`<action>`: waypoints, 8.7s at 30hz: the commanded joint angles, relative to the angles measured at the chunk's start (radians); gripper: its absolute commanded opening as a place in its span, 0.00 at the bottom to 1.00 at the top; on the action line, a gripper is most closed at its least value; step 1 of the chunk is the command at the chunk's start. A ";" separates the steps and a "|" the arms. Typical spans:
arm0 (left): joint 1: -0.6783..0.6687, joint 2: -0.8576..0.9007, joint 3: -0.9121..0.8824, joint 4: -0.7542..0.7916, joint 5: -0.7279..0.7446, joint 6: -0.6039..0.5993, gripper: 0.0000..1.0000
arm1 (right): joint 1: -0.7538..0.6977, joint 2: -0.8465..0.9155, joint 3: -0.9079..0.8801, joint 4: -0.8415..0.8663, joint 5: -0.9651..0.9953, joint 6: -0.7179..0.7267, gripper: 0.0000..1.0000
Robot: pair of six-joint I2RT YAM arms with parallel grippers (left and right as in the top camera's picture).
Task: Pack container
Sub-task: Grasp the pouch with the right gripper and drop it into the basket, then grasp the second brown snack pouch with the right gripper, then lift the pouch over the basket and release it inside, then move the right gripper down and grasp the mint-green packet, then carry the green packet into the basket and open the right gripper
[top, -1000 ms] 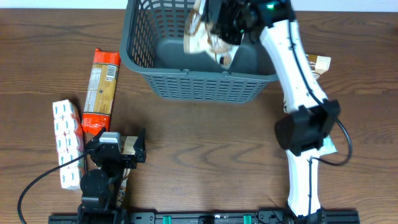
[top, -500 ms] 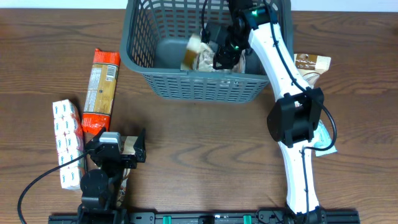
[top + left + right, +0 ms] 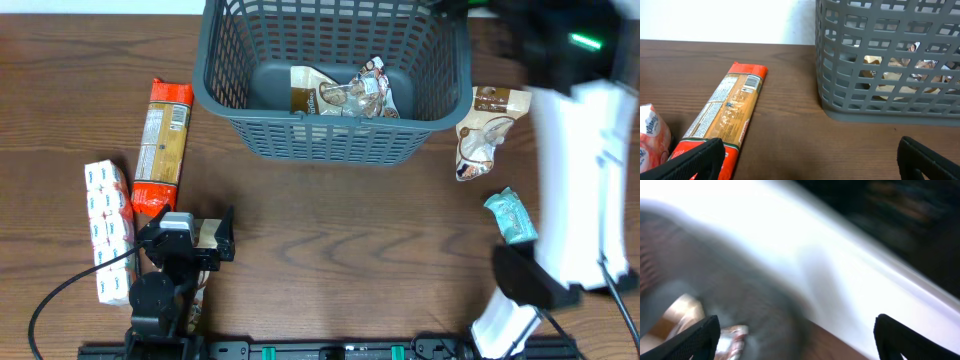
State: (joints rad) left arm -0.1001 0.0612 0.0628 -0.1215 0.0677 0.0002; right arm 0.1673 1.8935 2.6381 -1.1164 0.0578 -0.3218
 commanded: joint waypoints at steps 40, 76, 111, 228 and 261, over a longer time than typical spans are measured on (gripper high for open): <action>-0.002 0.002 -0.026 -0.011 -0.008 0.002 0.99 | -0.296 0.149 -1.226 0.423 0.062 0.654 0.95; -0.002 0.002 -0.026 -0.011 -0.007 0.002 0.98 | -0.175 -0.289 -0.775 0.408 -0.298 -0.197 0.01; -0.002 0.002 -0.026 -0.011 -0.007 0.002 0.99 | 0.110 0.088 -0.649 0.199 -0.431 -0.555 0.58; -0.002 0.002 -0.026 -0.011 -0.008 0.003 0.98 | 0.131 0.047 -0.584 0.084 -0.446 -0.560 0.01; -0.001 0.247 0.525 -0.356 -0.245 -0.132 0.98 | -0.135 -0.076 -0.190 -0.003 -0.219 -0.121 0.99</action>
State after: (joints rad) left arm -0.1001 0.2169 0.4297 -0.4267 -0.0700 -0.1081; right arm 0.1272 1.8366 2.4462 -1.1076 -0.2634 -0.6281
